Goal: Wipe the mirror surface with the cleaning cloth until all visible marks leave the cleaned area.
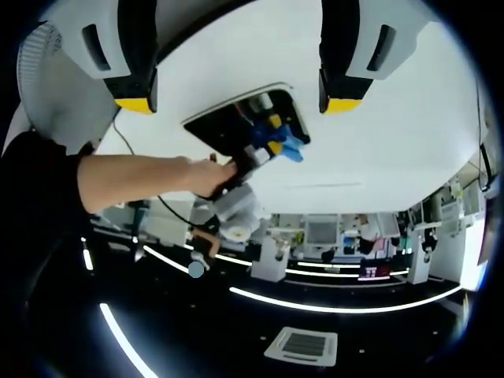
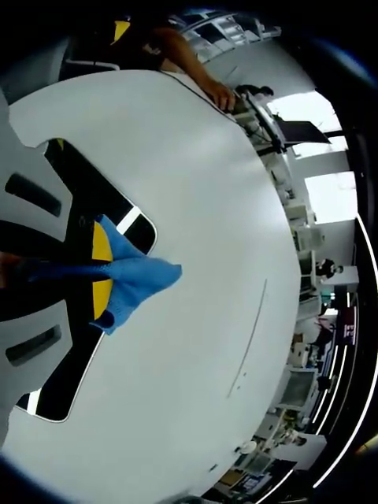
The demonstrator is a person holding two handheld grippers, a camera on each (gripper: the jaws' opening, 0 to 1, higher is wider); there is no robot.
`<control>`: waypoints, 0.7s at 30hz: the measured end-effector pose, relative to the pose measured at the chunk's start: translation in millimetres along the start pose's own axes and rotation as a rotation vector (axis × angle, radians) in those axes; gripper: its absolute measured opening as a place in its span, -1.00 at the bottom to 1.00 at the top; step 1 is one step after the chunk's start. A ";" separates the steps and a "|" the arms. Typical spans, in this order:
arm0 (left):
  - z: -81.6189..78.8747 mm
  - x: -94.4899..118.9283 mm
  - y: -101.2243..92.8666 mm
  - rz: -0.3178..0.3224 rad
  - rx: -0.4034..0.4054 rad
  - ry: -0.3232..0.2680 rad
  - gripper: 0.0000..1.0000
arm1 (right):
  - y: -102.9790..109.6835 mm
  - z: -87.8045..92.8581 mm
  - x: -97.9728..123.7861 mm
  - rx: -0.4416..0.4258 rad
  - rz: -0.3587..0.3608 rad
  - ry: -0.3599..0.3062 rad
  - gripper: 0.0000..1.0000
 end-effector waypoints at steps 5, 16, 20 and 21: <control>-0.1 0.1 0.1 -0.001 0.001 0.000 0.68 | -1.5 1.0 1.0 0.001 0.000 0.003 -0.99; -0.1 0.4 0.3 -0.001 0.002 -0.003 0.67 | -10.8 1.5 -0.2 0.032 0.016 0.004 -0.99; -0.3 0.5 0.1 0.000 0.002 -0.004 0.67 | -10.7 2.1 0.8 0.048 0.015 -0.009 -0.99; -0.3 0.5 0.0 0.000 0.002 -0.004 0.67 | -9.8 2.5 1.4 0.054 0.013 -0.008 -0.99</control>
Point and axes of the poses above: the point that each gripper's makers call its tool centre point, and the gripper's own axes: x roughly backward along the fingers, y roughly to its left, z roughly out of its underside, the point moved 1 cm from there along x, roughly backward along the fingers, and after that the axes turned 4 degrees about -z, right-handed, at the moved point
